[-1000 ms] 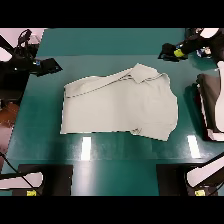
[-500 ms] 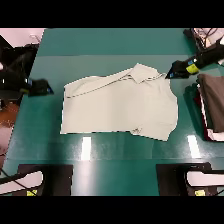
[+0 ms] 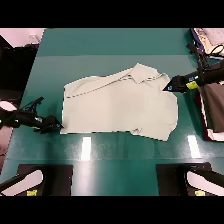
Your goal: Fold the shirts.
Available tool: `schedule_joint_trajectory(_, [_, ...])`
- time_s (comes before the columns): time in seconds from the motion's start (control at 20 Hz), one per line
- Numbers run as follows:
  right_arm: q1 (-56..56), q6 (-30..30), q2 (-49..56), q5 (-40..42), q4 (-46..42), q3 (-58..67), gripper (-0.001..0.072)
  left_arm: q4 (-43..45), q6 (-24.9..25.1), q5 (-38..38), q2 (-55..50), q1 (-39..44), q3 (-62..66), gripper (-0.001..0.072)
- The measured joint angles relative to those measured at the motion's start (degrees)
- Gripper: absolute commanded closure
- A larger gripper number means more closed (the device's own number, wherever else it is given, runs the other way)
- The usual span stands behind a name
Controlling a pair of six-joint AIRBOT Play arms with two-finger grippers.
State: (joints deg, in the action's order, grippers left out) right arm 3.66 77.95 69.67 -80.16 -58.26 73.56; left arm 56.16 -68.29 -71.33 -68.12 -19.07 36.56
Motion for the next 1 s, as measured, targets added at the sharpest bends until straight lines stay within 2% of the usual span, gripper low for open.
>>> schedule_joint_trajectory(0.2, [0.0,-0.1,-2.2,0.5,0.2,-0.9,0.0495,-2.3,0.7,1.9,0.3,0.9,-2.9,0.0232])
schedule_joint_trajectory(0.25, [0.0,-0.1,-2.6,0.5,0.2,-1.0,0.0495,-2.7,0.8,2.4,0.3,1.6,-3.1,0.0308])
schedule_joint_trajectory(0.3, [0.0,-0.1,-3.0,0.4,0.2,-1.0,0.0495,-2.7,0.7,3.7,0.3,2.5,-3.4,0.0577])
schedule_joint_trajectory(0.35, [0.1,-0.1,-3.3,0.1,0.2,-1.1,0.0495,-2.1,0.7,5.4,0.1,3.3,-3.6,0.0682])
schedule_joint_trajectory(0.6, [0.4,-0.1,-3.9,-3.4,-2.4,-1.6,0.0494,-2.2,0.0,7.7,0.0,5.1,-1.1,0.0685])
schedule_joint_trajectory(0.85, [7.3,-0.1,-5.0,-4.7,-4.0,-10.5,0.0485,0.1,-1.0,4.4,3.2,5.3,6.1,0.0683])
schedule_joint_trajectory(0.9, [9.7,-0.1,-5.2,-4.3,-4.0,-13.3,0.0412,0.6,-1.2,3.9,4.2,5.4,7.3,0.0684])
schedule_joint_trajectory(0.95, [12.5,-0.1,-5.4,-3.7,-4.1,-16.5,0.0255,0.9,-1.3,3.6,5.1,5.4,8.3,0.0683])
schedule_joint_trajectory(1.0, [15.3,-0.1,-5.5,-2.9,-4.3,-19.6,0.0228,1.0,-1.5,3.4,5.9,5.4,9.0,0.0683])
